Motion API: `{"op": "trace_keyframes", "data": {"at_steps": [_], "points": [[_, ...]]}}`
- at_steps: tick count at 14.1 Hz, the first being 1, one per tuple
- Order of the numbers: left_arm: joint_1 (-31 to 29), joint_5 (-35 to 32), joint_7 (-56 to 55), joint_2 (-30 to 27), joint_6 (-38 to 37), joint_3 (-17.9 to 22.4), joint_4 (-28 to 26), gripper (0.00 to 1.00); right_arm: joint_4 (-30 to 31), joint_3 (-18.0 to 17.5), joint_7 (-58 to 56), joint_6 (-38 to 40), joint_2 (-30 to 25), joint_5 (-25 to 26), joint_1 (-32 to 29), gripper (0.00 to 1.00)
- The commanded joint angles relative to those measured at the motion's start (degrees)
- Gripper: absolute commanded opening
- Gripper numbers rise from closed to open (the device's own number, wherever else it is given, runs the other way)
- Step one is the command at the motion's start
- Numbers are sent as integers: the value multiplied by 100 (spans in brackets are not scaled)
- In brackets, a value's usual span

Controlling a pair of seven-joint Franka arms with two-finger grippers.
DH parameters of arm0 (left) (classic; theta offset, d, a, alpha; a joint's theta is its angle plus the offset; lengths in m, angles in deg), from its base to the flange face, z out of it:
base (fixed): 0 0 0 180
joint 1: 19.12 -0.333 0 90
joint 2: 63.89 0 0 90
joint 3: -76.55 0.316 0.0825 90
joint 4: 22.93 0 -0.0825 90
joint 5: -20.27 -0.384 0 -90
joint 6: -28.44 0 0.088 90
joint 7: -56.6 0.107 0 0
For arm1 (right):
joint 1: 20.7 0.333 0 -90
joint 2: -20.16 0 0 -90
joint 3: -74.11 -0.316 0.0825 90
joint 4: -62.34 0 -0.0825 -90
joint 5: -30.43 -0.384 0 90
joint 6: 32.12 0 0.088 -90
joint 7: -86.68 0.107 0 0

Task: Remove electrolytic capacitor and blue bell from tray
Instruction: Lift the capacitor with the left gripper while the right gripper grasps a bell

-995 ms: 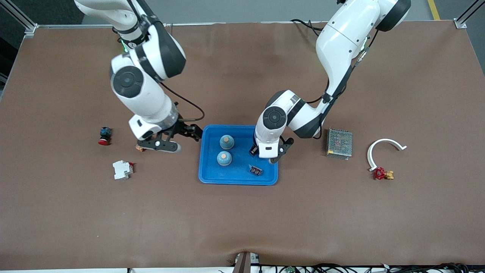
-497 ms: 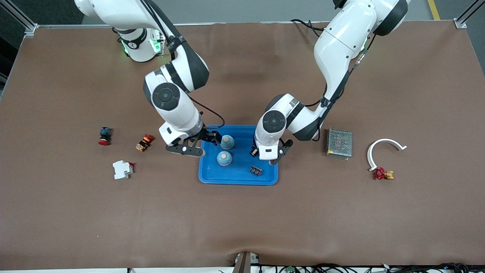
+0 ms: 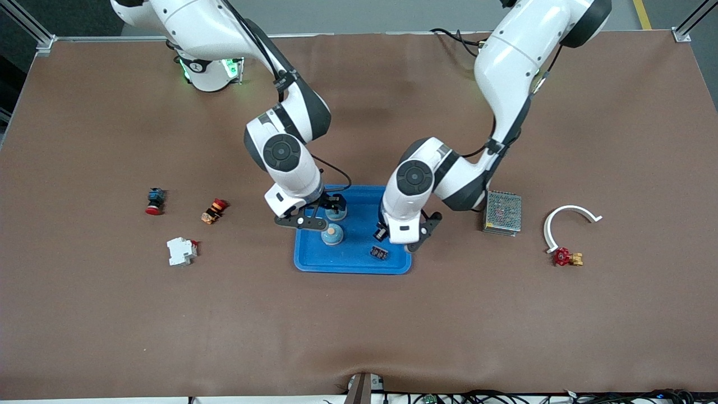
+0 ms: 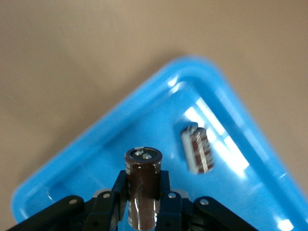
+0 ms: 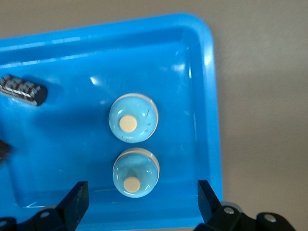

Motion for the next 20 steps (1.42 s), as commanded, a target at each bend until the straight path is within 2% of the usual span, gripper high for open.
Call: {"op": "trace_keyframes", "data": {"at_steps": [1, 5, 9, 12, 15, 20], "points": [[-152, -203, 200, -350, -385, 4, -73, 0, -160, 60, 47, -74, 200, -44, 105, 100], [-460, -229, 315, -709, -964, -5, -90, 0, -160, 60, 47, -232, 411, -9, 254, 100], [-1100, -150, 1280, -1140, -1554, -49, -108, 0, -160, 60, 38, -355, 525, -9, 272, 100], [-1338, -150, 1834, -1290, -2099, -49, -108, 0, -160, 69, 38, -408, 605, 87, 298, 100], [-1698, -203, 2913, -1606, -2284, -49, -493, 0, -160, 60, 38, -469, 684, 237, 307, 100], [-2181, -202, 3724, -2186, -2399, -67, -1249, 0, -160, 60, 38, -566, 815, 228, 360, 100]]}}
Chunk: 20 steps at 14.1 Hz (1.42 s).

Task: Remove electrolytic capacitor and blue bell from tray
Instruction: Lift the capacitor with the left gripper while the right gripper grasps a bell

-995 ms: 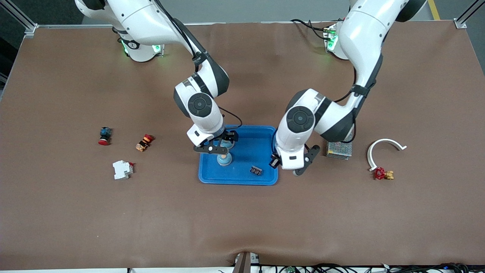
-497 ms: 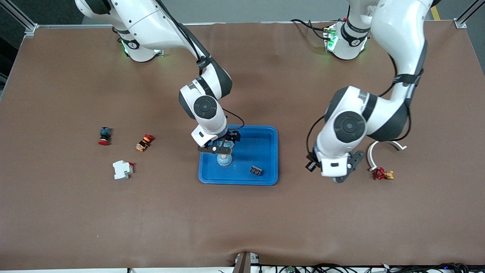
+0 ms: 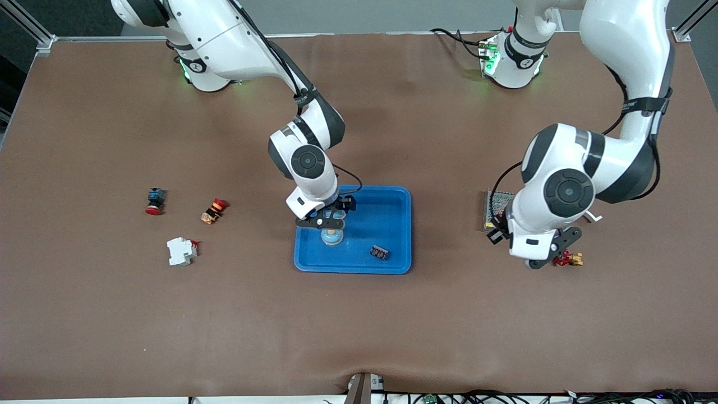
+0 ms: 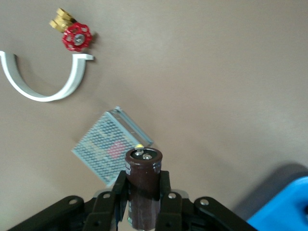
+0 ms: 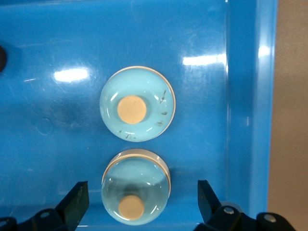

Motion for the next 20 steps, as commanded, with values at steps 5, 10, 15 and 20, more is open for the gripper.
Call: {"op": "trace_keyframes", "data": {"at_steps": [5, 10, 15, 20], "points": [[-1063, -22, 810, -948, -117, -67, -1622, 0, -139, 55, 37, -118, 210, 100, 146, 100], [-1766, -118, 1416, -572, 153, -49, -1676, 0, -139, 55, 37, -180, 263, 91, 172, 100], [-2180, -549, 1893, -53, 1357, -32, -1658, 0, -139, 55, 37, -232, 289, 100, 181, 100], [-2531, -1083, 1910, 439, 1999, -5, -1597, 0, -139, 55, 37, -312, 333, 100, 190, 74]]}}
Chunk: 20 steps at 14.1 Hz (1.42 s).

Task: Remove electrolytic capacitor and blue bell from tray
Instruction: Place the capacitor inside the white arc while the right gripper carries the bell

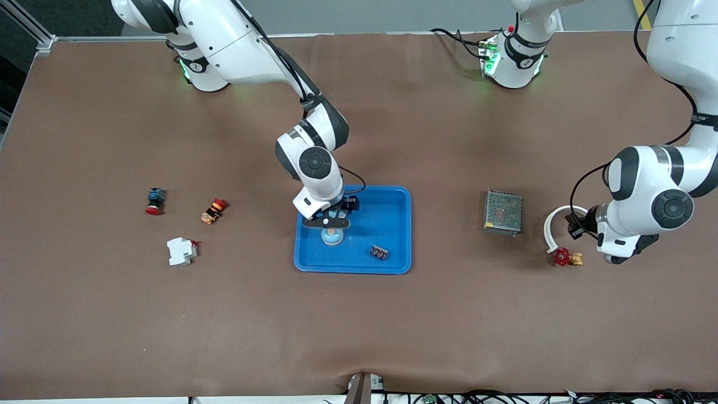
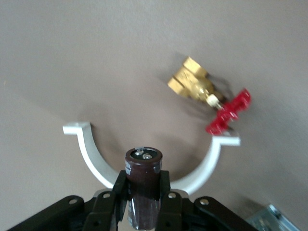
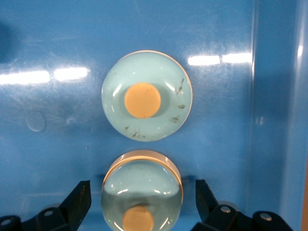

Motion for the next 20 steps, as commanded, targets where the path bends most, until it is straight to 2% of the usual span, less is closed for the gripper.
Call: {"op": "trace_keyframes", "data": {"at_steps": [1, 3, 4, 7, 8, 9, 10, 11, 12, 15, 17, 20], "points": [[-324, -396, 47, 237, 350, -40, 74, 0, -124, 56, 41, -25, 87, 65, 79, 66], [-333, -397, 47, 316, 439, -40, 74, 0, -124, 56, 41, -25, 87, 65, 88, 47], [-333, -405, 39, 352, 448, -48, 83, 0, -124, 56, 32, -25, 78, 65, 79, 41], [-333, -379, 39, 431, 570, -49, 92, 3, -203, 56, 24, 36, 34, 65, 71, 39], [-333, -379, 39, 466, 579, -49, 101, 13, -281, 56, 24, 106, 8, 57, 62, 39], [-324, -379, 30, 475, 579, -49, 127, 30, -326, 56, 24, 237, -27, 57, 62, 39], [-316, -379, 39, 492, 579, -49, 145, 54, -457, 47, 15, 500, -97, 48, 62, 39], [-298, -370, -14, 440, 579, -57, 145, 87, -623, 47, 15, 842, -133, 48, 53, 39], [-315, -353, -23, 396, 571, -83, 154, 100, -756, 38, -46, 1184, -177, 39, 9, 39], [-289, -326, -40, 124, 518, -127, 171, 100, -792, 47, -799, 1976, -685, -5, -279, 39], [-280, -204, -67, 10, 300, -372, 267, 100, -775, 47, -1590, 2679, -1072, -14, -596, 39], [-228, -28, -119, 27, -368, -776, 820, 100, -757, 73, -2837, 3418, -1564, 4, -1176, 38]]}}
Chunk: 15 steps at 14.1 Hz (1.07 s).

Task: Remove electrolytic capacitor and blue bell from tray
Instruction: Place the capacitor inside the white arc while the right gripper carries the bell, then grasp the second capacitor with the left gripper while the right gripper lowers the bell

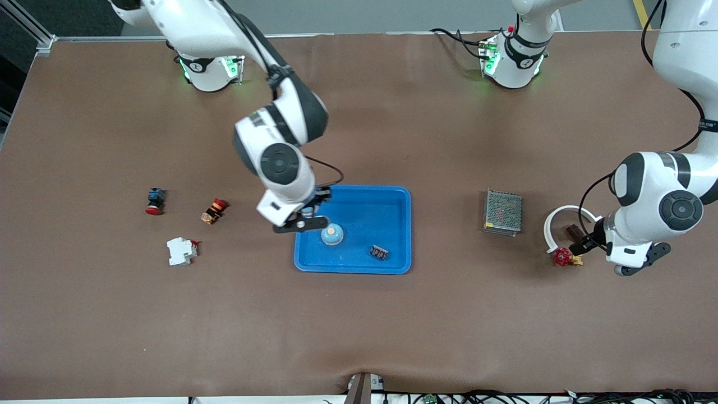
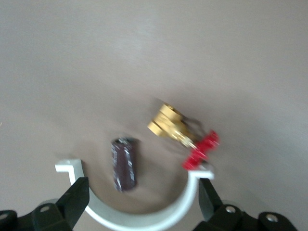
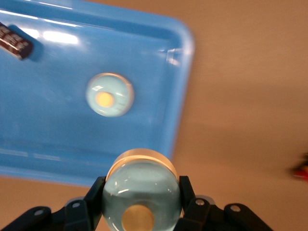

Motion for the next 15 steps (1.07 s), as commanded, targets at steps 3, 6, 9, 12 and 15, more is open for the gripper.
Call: {"op": "trace_keyframes", "data": {"at_steps": [3, 6, 9, 12, 15], "points": [[278, 599, -899, 47, -524, -622, 710, 100, 166, -51, -2330, 642, -582, 84, -1163, 36], [1024, 600, -1962, 284, -515, -631, 1131, 100, 166, -42, -4105, 635, -600, 180, -2016, 36], [1780, 635, -2955, 661, -489, -622, 1632, 100, 184, -51, -5337, 450, -591, 733, -2632, 36], [2483, 626, -3878, 1153, -366, -579, 2255, 100, 271, -51, -6647, -49, -530, 752, -3186, 36], [2714, 635, -4662, 1435, 335, -578, 2398, 83, 674, -42, -7370, -857, -460, 752, -3512, 36]]}}
